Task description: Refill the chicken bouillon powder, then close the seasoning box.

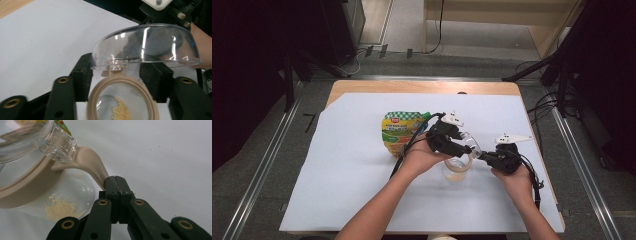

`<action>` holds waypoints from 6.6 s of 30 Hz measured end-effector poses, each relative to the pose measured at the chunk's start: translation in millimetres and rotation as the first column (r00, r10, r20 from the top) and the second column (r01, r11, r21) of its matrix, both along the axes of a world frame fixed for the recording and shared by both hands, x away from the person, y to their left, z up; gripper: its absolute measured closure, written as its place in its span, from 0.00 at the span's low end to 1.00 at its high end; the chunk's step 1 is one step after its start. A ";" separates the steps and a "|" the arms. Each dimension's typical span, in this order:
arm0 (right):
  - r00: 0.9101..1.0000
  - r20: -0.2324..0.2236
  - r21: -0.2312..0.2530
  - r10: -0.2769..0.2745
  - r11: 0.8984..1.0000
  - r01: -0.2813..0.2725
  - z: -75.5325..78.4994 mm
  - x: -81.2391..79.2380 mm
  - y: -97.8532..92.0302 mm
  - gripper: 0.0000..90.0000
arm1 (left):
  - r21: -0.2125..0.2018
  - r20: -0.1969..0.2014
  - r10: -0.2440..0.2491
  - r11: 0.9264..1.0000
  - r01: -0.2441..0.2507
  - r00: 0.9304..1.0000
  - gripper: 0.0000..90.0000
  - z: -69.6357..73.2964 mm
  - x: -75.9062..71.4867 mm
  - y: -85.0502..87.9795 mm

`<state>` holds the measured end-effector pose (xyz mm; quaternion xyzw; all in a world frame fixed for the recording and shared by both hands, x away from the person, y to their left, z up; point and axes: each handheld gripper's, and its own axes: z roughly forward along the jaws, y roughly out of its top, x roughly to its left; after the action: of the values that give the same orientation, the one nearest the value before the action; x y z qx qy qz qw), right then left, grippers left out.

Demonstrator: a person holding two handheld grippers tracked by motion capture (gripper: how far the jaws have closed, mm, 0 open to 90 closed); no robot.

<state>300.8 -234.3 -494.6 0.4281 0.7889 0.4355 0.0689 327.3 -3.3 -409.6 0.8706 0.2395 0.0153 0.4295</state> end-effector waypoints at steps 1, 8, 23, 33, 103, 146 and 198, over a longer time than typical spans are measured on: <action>1.000 0.001 0.000 0.000 1.000 0.000 0.1 -0.2 -0.1 1.00 | -0.007 -0.003 0.004 1.000 -0.004 1.000 0.59 0.0 1.1 0.2; 1.000 0.001 0.003 -0.001 1.000 0.001 0.1 -0.2 -0.2 1.00 | 0.009 -0.008 0.038 0.999 -0.038 0.999 0.77 1.3 5.5 1.2; 1.000 0.000 0.002 -0.003 1.000 0.003 0.2 -0.6 0.5 1.00 | 0.041 -0.010 0.057 0.998 -0.057 0.998 0.91 5.6 16.8 -8.1; 1.000 0.011 0.002 0.004 1.000 -0.004 1.2 -0.7 -0.7 1.00 | 0.017 -0.025 0.054 0.998 -0.053 0.998 0.86 6.0 20.9 -10.0; 0.943 0.028 0.008 0.333 0.943 -0.333 10.2 -77.5 60.6 0.53 | -0.018 -0.107 0.091 0.996 -0.093 0.990 0.45 45.1 -33.1 153.0; 0.919 0.023 0.000 0.394 0.919 -0.394 6.8 -77.7 82.5 0.55 | 0.010 -0.104 0.230 0.973 -0.230 0.968 0.50 -2.4 0.6 205.9; 0.941 0.114 0.069 0.320 0.942 -0.329 -6.8 -80.0 107.1 0.57 | -0.061 -0.038 0.036 0.997 -0.038 0.999 1.00 55.2 -38.1 166.2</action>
<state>220.8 -127.3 -501.4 0.2724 0.8244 0.4958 0.0173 289.1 162.9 -354.5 0.8526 0.2636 -0.0003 0.4513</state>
